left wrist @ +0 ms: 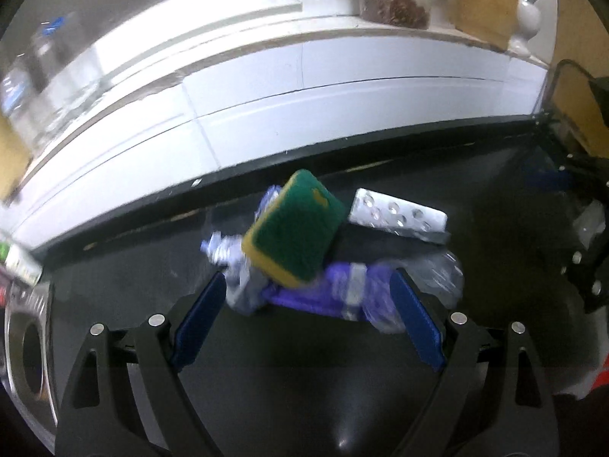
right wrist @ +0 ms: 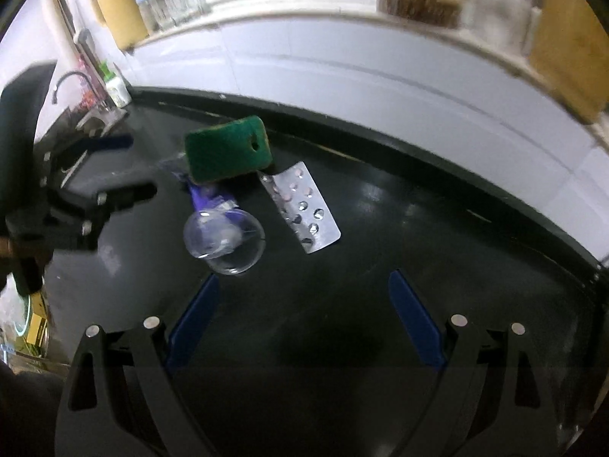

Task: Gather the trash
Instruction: 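Grasp the green-yellow sponge with the left tool while the right tool grasps the blister pack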

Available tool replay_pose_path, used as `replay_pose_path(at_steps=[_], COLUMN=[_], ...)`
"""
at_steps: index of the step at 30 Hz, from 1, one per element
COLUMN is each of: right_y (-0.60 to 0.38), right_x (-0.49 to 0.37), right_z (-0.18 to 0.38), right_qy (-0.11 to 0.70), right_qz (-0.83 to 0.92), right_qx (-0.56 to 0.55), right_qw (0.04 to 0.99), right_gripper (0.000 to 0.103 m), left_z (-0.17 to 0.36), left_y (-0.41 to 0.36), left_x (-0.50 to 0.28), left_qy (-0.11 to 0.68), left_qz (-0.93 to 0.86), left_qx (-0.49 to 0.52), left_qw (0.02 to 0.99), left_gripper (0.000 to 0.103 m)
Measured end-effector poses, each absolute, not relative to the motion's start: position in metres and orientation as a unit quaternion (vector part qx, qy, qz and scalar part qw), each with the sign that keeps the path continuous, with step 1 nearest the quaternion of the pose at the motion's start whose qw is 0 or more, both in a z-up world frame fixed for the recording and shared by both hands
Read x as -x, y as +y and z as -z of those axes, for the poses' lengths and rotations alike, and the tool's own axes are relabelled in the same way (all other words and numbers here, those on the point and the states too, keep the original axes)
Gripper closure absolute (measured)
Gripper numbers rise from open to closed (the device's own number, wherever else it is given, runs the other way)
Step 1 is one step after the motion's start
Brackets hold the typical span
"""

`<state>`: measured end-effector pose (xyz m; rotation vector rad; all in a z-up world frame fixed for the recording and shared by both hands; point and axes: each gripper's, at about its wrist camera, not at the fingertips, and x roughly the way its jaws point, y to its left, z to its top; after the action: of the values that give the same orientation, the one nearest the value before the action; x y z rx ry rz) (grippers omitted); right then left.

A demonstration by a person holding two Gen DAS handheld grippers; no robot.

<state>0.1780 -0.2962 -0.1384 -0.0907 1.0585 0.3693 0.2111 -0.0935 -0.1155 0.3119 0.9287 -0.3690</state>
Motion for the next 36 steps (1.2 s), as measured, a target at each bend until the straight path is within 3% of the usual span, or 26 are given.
replay_pose_path(at_steps=[5,12,15,17,20,23,36], right_y=[-0.285,-0.272,-0.265,-0.264,-0.262,-0.265,-0.291], right_x=[-0.208,-0.246,-0.254,-0.258,-0.26,-0.254,-0.204], right_z=[0.177,0.207,0.21,0.207,0.204,0.199,0.14], right_qy=[0.518,0.531,0.522,0.517,0.525,0.524,0.492], right_qz=[-0.185,-0.204,-0.214,-0.217,-0.224,-0.222,-0.173], right_qx=[0.089,0.114,0.128,0.126,0.127,0.12,0.078], right_qw=[0.83,0.815,0.816,0.818,0.811,0.814,0.85], right_gripper=[0.017,0.03,0.035,0.056,0.059,0.06,0.061], left_z=[0.145,0.173,0.177,0.175,0.167,0.156,0.093], left_y=[-0.103,-0.115,-0.115,-0.115,-0.113,-0.111,-0.085], left_x=[-0.249,-0.273,-0.277,-0.278,-0.28,-0.278,-0.227], left_qy=[0.451,0.457,0.452,0.446,0.447,0.443,0.43], left_qz=[0.206,0.25,0.265,0.27,0.277,0.276,0.219], left_qx=[-0.184,-0.206,-0.203,-0.201,-0.184,-0.169,-0.129], left_qw=[0.849,0.828,0.827,0.83,0.831,0.836,0.866], left_gripper=[0.018,0.019,0.029,0.038,0.051,0.054,0.055])
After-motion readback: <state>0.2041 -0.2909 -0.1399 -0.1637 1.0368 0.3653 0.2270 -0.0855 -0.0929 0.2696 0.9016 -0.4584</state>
